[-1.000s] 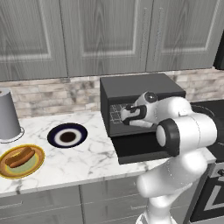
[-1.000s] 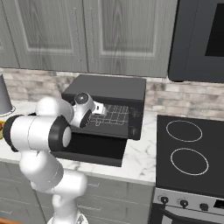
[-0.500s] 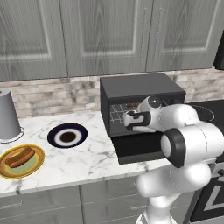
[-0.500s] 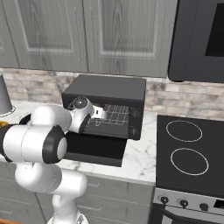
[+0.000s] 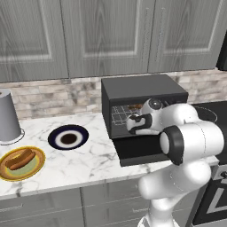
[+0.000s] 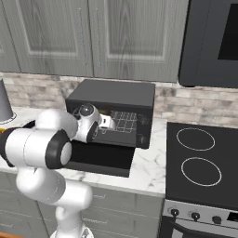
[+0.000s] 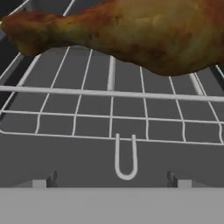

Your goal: Open the toaster oven door. Place the hotdog bun on the bottom rack in the toaster oven and place the chicken drumstick on the top rack.

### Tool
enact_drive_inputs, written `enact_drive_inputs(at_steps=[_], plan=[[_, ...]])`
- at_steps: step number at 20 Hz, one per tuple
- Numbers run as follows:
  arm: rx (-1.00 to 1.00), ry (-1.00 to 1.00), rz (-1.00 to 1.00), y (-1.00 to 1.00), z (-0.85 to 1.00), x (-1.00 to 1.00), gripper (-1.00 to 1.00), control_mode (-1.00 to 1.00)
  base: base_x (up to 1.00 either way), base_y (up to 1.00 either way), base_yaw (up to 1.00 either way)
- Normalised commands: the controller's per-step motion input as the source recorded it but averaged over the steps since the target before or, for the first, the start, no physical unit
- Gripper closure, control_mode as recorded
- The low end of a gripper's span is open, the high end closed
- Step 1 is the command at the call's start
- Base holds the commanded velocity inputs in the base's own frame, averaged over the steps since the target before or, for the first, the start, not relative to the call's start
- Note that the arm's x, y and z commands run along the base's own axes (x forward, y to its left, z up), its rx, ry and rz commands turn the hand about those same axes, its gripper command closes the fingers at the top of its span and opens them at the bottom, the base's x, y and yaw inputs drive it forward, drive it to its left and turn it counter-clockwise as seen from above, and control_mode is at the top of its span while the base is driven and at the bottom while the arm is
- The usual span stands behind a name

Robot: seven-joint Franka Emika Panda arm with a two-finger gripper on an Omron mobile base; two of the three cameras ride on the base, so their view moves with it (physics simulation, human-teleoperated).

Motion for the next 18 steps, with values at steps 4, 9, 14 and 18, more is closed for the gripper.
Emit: enact_drive_inputs(at_steps=[4, 9, 14, 18], plan=[[0.0, 0.0, 0.0, -0.14, -0.37, 0.01, -1.0, -1.0, 0.0, 0.0, 0.0], [-0.01, 0.0, 0.0, 0.0, -0.26, 0.44, -1.0, -1.0, 0.0, 0.0, 0.0], [0.0, 0.0, 0.0, 0.0, -0.23, 0.3, -1.0, -1.0, 0.0, 0.0, 0.0], [0.0, 0.0, 0.0, 0.0, -0.24, 0.17, -1.0, -1.0, 0.0, 0.0, 0.0]])
